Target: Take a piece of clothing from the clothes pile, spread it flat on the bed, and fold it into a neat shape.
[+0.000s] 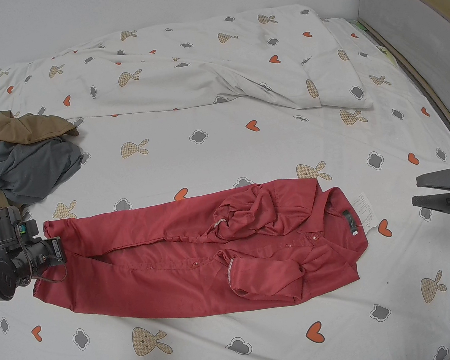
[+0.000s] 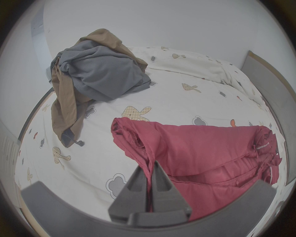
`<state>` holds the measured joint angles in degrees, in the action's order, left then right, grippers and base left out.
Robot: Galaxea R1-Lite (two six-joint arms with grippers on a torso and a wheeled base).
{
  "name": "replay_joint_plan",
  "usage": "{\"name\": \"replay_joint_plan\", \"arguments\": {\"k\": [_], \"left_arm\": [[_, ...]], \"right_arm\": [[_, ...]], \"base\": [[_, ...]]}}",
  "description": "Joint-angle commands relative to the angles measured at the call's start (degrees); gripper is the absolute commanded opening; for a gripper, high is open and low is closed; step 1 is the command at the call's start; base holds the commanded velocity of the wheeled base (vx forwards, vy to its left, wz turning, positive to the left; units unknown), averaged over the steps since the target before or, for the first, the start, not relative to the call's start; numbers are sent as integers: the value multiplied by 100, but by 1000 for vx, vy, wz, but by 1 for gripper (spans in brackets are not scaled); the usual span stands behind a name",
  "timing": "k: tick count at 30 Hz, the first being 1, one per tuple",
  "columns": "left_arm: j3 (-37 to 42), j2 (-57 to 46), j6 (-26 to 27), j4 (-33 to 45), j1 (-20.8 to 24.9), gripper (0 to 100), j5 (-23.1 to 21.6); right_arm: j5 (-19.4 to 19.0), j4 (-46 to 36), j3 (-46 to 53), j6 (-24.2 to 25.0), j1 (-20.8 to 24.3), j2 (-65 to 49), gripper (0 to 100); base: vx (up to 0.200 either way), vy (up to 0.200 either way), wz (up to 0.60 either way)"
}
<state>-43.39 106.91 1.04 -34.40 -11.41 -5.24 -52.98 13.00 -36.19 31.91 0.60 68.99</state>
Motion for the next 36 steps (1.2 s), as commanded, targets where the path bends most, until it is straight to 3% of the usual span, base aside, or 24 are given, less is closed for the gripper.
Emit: {"name": "replay_joint_plan", "arguments": {"k": [1, 5, 6, 8, 31, 35, 36], "left_arm": [[76, -83, -7, 4, 139, 0, -65], [129, -65, -42, -5, 139, 0, -469], [155, -74, -77, -5, 130, 0, -741], [173, -100, -183, -14, 130, 0, -803], [524, -364, -25, -93, 139, 0, -785], [480, -689, -121, 127, 148, 0, -504], [331, -883, -315, 505, 209, 0, -372]], "right_arm": [[-2, 1, -2, -1, 2, 1, 100], [7, 1, -2, -1, 2, 1, 100], [-2, 1, 7, -1, 2, 1, 100], [-2, 1, 7, -1, 2, 1, 100], [-2, 1, 7, -1, 2, 1, 100], [7, 1, 7, -1, -7, 1, 100], [-2, 1, 7, -1, -7, 1, 100]], "base": [[0, 0, 0], [0, 0, 0], [0, 0, 0], [0, 0, 0], [0, 0, 0], [0, 0, 0], [0, 0, 0]]}}
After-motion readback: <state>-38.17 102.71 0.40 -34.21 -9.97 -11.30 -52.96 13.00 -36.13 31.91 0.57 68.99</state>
